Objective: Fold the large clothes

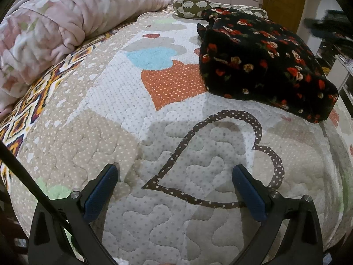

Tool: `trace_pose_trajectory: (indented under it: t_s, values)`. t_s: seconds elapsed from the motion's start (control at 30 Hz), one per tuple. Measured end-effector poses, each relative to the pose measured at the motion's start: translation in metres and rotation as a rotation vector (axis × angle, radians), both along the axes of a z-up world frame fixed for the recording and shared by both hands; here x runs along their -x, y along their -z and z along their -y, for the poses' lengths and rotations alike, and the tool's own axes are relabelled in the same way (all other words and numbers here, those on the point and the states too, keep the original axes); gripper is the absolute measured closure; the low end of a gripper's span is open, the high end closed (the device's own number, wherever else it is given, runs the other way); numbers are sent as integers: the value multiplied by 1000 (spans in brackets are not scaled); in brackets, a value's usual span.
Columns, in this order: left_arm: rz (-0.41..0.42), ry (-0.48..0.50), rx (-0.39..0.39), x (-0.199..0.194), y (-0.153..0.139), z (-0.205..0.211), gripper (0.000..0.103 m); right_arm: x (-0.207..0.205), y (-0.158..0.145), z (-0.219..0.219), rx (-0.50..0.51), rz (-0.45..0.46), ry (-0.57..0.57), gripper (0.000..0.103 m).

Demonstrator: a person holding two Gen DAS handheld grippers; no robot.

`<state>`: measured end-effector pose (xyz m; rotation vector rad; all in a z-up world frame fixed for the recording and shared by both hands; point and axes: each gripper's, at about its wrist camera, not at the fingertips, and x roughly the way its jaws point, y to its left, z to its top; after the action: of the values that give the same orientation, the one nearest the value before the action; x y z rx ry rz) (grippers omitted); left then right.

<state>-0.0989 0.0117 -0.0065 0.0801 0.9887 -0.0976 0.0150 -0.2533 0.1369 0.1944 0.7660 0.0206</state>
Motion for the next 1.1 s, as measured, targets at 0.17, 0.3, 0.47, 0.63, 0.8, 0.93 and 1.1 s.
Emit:
trace_pose_trajectory:
  t_s: [0.17, 0.3, 0.47, 0.63, 0.8, 0.93, 1.1]
  values:
    - [16, 16, 6, 1, 2, -2, 0, -22, 52, 15, -51, -139, 47, 81]
    - [48, 11, 8, 2, 4, -1, 0, -24, 19, -5, 12, -71, 22, 81]
    - [74, 6, 3, 4, 5, 1, 0, -63, 0, -55, -3, -36, -108, 81]
    - [79, 15, 8, 4, 5, -1, 0, -122, 68, -86, -191, -289, -184, 81]
    - [107, 30, 13, 5, 6, -2, 0, -90, 41, -89, -234, -193, -221, 81]
    - [101, 38, 2, 4, 4, -1, 0, -26, 5, -82, -79, -117, -242, 66]
    - [150, -4, -33, 18, -20, -1, 0, 66, -10, -48, 112, -80, -125, 60]
